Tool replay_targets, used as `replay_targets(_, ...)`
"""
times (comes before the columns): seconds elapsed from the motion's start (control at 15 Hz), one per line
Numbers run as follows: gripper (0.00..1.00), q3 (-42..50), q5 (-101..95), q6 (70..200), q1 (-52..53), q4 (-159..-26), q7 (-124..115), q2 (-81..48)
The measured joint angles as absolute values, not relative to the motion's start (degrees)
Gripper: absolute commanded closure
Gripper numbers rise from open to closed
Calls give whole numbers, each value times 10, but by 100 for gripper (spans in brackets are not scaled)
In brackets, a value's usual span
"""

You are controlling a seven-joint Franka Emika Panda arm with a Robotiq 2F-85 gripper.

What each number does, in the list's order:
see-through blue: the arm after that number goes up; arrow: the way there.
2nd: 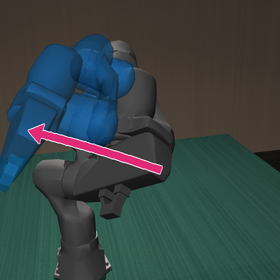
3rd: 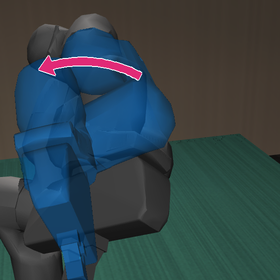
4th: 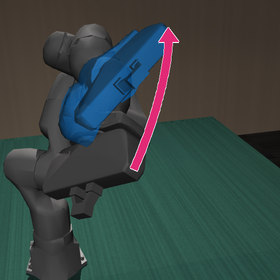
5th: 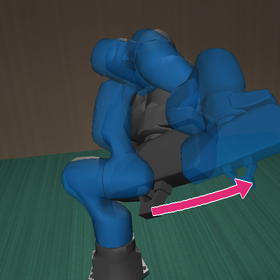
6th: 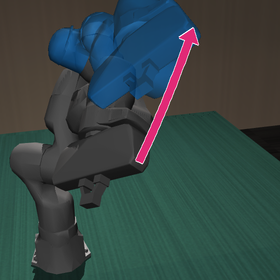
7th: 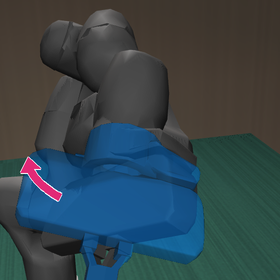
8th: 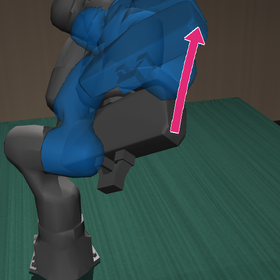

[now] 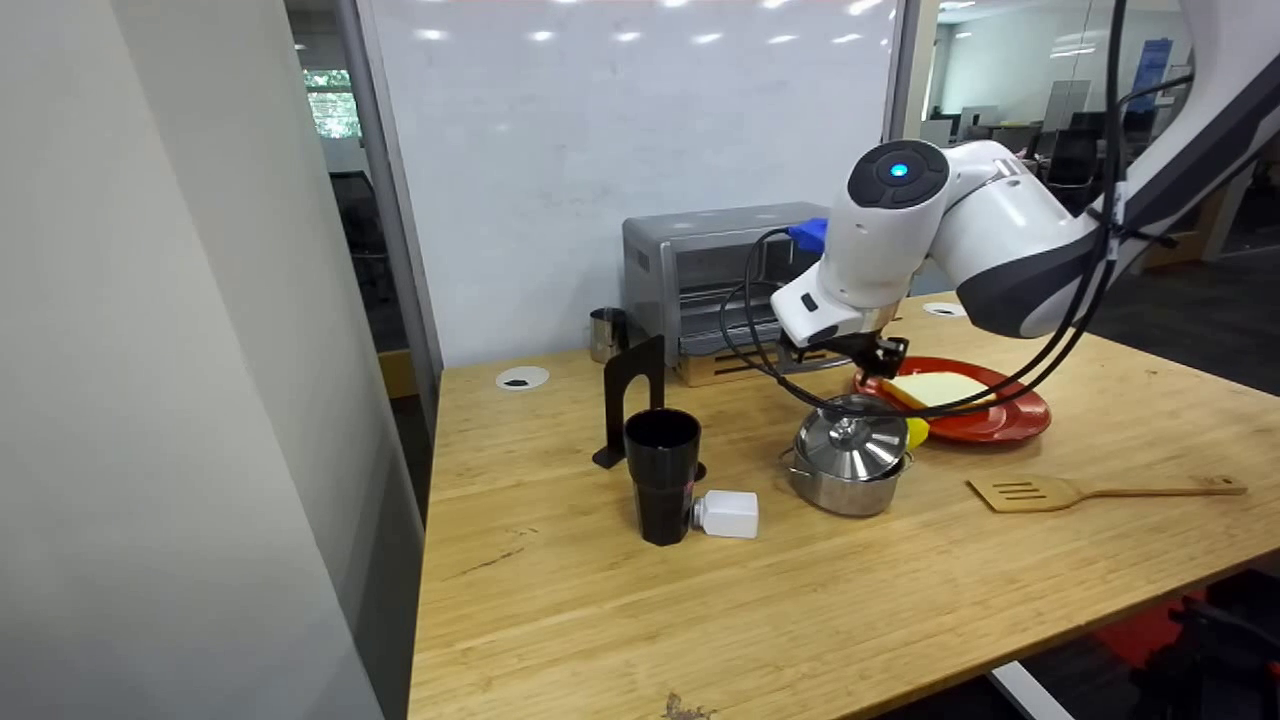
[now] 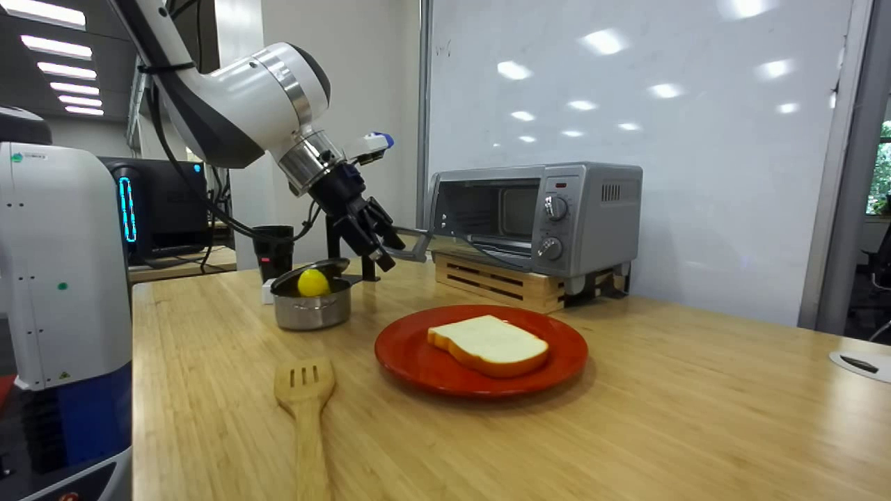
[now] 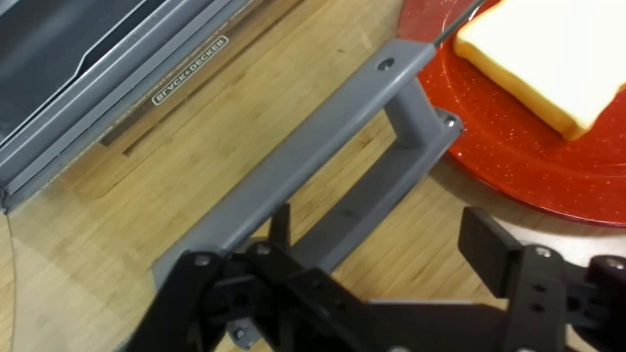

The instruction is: Open the oven door

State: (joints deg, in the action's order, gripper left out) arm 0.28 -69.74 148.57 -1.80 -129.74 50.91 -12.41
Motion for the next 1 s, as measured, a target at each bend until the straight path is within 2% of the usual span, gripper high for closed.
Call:
replay_targets(0.33, 14, 1, -694, 1485, -18, -1299, 505, -124)
replay_targets(0.53, 14, -8, -630, 1482, -18, -1301, 550, -114)
replay_targets(0.8, 23, -18, -596, 1489, -16, -1323, 549, -82)
replay_targets(1.0, 20, -19, -639, 1496, -1, -1348, 478, -52)
